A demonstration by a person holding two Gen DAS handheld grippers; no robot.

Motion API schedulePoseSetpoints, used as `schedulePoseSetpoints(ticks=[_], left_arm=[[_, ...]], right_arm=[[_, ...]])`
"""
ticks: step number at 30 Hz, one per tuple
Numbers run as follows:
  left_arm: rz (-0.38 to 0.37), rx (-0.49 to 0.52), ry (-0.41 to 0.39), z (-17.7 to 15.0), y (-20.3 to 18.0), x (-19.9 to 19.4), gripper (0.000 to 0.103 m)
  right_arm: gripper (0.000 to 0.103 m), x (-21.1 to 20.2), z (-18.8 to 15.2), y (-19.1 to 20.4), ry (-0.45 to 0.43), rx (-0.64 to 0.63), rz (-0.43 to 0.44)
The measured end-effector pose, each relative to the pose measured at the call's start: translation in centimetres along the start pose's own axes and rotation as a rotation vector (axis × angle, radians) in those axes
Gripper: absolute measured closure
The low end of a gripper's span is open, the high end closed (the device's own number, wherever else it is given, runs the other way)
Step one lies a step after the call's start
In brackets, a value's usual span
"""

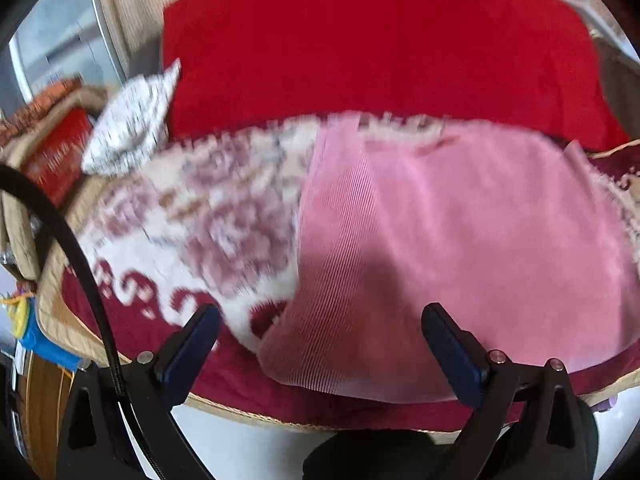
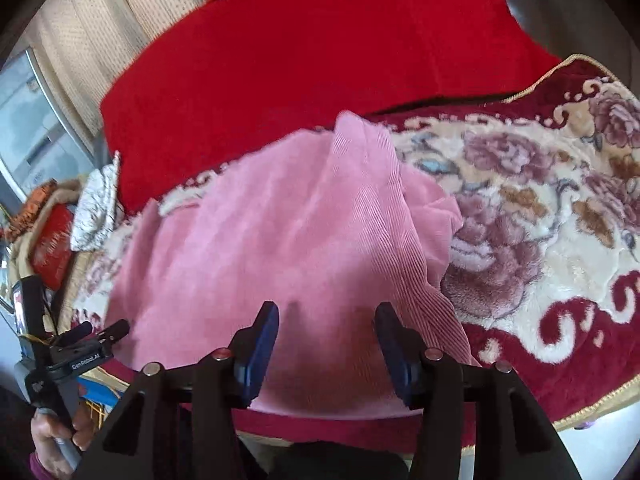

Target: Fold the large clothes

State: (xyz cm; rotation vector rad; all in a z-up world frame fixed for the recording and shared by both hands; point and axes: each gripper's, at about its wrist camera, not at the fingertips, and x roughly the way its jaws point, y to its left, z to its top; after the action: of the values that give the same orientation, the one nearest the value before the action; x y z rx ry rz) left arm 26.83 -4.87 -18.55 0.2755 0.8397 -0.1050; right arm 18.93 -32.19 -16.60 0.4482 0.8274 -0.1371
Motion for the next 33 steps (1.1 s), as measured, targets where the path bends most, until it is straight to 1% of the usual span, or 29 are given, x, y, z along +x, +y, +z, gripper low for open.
schedulePoseSetpoints(ticks=[2, 4, 6, 8, 12, 17, 23, 28, 33], left_arm=[[0.010, 0.010, -0.075, 0.3, -0.2, -2.7, 0.003], [0.032, 0.026, -0.147, 0.7, -0.4, -5.2, 0.003], [0.051, 0.032, -0.196, 1.0, -0.6, -7.1, 0.003], [0.061, 0.030, -0.258, 1.1, -0.6, -9.5, 0.003], [0.083, 0.027, -0.336, 1.0, -0.1, -12.8, 0.003], [0.080, 0.027, -0.402, 0.6, 0.2, -15.9, 0.003], [0.077, 0.026, -0.465, 0.2, 0.5, -19.0, 0.003], [0.047, 0.024, -0.486, -0.2, 0.8, -20.4, 0.003], [0.052, 0.033, -0.486, -0.9, 1.0, -20.5, 0.002]], right_arm=[[0.048, -1.5, 0.1, 0.8, -0.027, -0.013, 0.009], [0.042, -3.1, 0.3, 1.9, -0.059, -0.025, 0.013], [0.038, -5.1, 0.3, 3.1, -0.101, -0.048, 0.007], [0.038, -7.0, 0.1, 4.0, -0.139, -0.076, 0.004], [0.037, -9.9, -0.2, 5.1, -0.195, -0.095, 0.009], [0.037, -13.3, -0.6, 6.9, -0.275, -0.135, 0.010], [0.037, -16.2, -0.9, 9.1, -0.331, -0.178, 0.008], [0.037, -17.9, -1.4, 10.9, -0.343, -0.207, -0.011], [0.036, -18.5, -2.2, 12.4, -0.339, -0.236, -0.013]])
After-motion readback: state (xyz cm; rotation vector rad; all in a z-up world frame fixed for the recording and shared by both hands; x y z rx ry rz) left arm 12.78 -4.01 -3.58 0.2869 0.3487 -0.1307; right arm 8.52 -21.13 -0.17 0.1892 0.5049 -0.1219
